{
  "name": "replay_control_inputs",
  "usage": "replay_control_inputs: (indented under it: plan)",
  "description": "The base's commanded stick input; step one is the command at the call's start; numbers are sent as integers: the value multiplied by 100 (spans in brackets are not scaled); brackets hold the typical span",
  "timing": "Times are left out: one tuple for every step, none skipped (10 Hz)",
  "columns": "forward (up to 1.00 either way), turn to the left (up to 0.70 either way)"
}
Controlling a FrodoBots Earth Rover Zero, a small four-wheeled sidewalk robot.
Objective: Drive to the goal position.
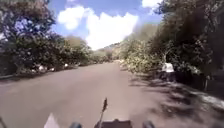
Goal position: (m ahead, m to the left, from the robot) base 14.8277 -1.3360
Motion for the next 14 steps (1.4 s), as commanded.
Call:
replay_control_inputs:
  plan:
    - [70,0]
    - [70,0]
    - [70,0]
    - [70,0]
    - [70,0]
    - [70,0]
    - [70,0]
    - [70,0]
    - [70,0]
    - [70,0]
    - [70,0]
    - [70,-6]
    - [70,-12]
    - [70,-35]
